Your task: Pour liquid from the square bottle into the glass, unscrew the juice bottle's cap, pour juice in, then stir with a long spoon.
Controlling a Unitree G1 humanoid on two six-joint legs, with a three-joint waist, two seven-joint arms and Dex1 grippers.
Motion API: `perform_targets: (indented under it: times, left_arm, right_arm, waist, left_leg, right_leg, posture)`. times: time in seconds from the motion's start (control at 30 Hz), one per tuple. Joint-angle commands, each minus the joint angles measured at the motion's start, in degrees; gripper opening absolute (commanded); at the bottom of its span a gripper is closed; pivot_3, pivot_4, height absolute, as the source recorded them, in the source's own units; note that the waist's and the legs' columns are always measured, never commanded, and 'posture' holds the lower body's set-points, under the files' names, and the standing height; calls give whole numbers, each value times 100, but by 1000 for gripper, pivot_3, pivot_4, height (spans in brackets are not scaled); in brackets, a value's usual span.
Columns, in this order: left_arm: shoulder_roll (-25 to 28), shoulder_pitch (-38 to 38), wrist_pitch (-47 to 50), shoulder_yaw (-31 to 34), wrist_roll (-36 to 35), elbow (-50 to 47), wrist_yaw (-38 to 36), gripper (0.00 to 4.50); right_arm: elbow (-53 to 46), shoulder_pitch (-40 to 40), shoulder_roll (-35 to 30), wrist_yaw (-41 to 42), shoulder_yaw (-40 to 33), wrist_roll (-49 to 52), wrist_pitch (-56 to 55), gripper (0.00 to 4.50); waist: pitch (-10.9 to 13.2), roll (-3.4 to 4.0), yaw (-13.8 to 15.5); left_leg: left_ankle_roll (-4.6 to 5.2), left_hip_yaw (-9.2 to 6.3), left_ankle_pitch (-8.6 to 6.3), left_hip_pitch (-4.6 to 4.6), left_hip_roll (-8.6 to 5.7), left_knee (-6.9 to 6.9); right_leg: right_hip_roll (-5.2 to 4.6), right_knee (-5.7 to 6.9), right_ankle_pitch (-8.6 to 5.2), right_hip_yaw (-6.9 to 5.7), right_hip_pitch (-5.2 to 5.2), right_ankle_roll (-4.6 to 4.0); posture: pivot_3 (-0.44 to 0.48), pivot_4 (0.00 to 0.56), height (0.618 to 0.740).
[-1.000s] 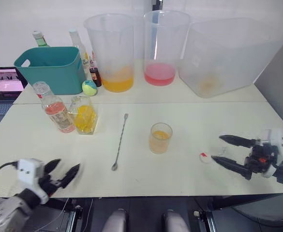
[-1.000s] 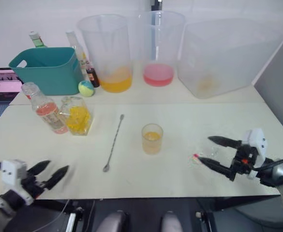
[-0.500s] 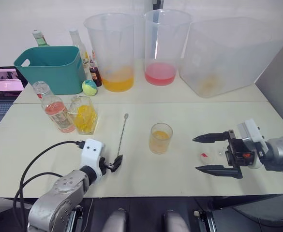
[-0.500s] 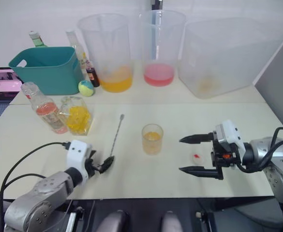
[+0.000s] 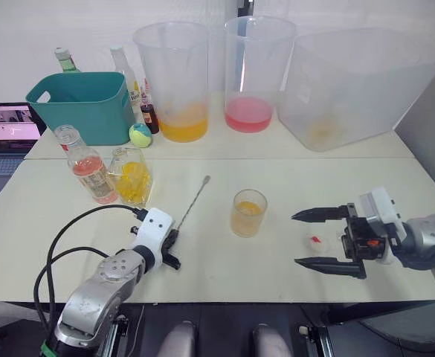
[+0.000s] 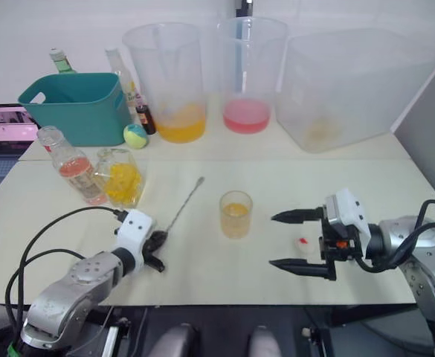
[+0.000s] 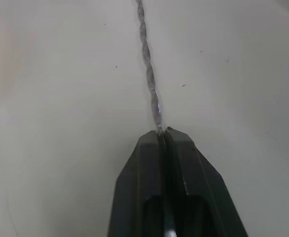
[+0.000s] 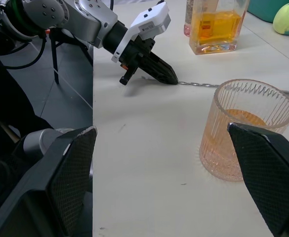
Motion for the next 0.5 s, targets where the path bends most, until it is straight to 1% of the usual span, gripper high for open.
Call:
perform_targets:
  times: [0.03, 0.2, 0.33, 0.4, 0.5]
  left_arm:
    - [177, 140, -66, 116, -88, 316, -438, 17]
    - [691, 86, -612, 680, -373, 479, -1375, 17]
    - [1489, 389, -1668, 1302, -473, 802, -2608, 17]
    - [1895, 570, -2334, 1783, -591, 1235, -3416, 17]
    - [2296, 679, -3231, 2202, -631, 1957, -4378, 17]
  right_arm:
    - [-160, 13, 55, -90, -105, -34, -156, 4500]
    - [-179, 38, 202, -245, -23, -168, -243, 4500]
    - [-193, 31, 275, -331, 30, -223, -263, 4500]
    - [-153, 19, 313, -347, 81, -287, -306, 4500]
    - [-74, -17, 367, -424, 164, -441, -373, 4500]
  waist:
    - [0, 0, -7]
    - [1, 0, -49]
    - [4, -1, -117]
    - [6, 0, -130]
    - [7, 3, -138]
  left_leg:
    - [0, 0, 0, 0, 0, 0]
    - [0, 0, 0, -2, 6, -5]
    - [0, -1, 0, -7, 12, -10]
    - [0, -1, 0, -10, 11, -12]
    - [0, -1, 0, -15, 12, -13]
  right_leg:
    - [0, 0, 0, 0, 0, 0]
    - [5, 2, 0, -1, -9, 0]
    - [11, 5, -1, -2, -20, -3]
    - [9, 2, -1, -2, -23, -4]
    - [8, -5, -1, -5, -25, -5]
  posture:
    - [0, 150, 738]
    - [0, 150, 738]
    - [0, 150, 738]
    - [0, 150, 738]
    - [0, 150, 738]
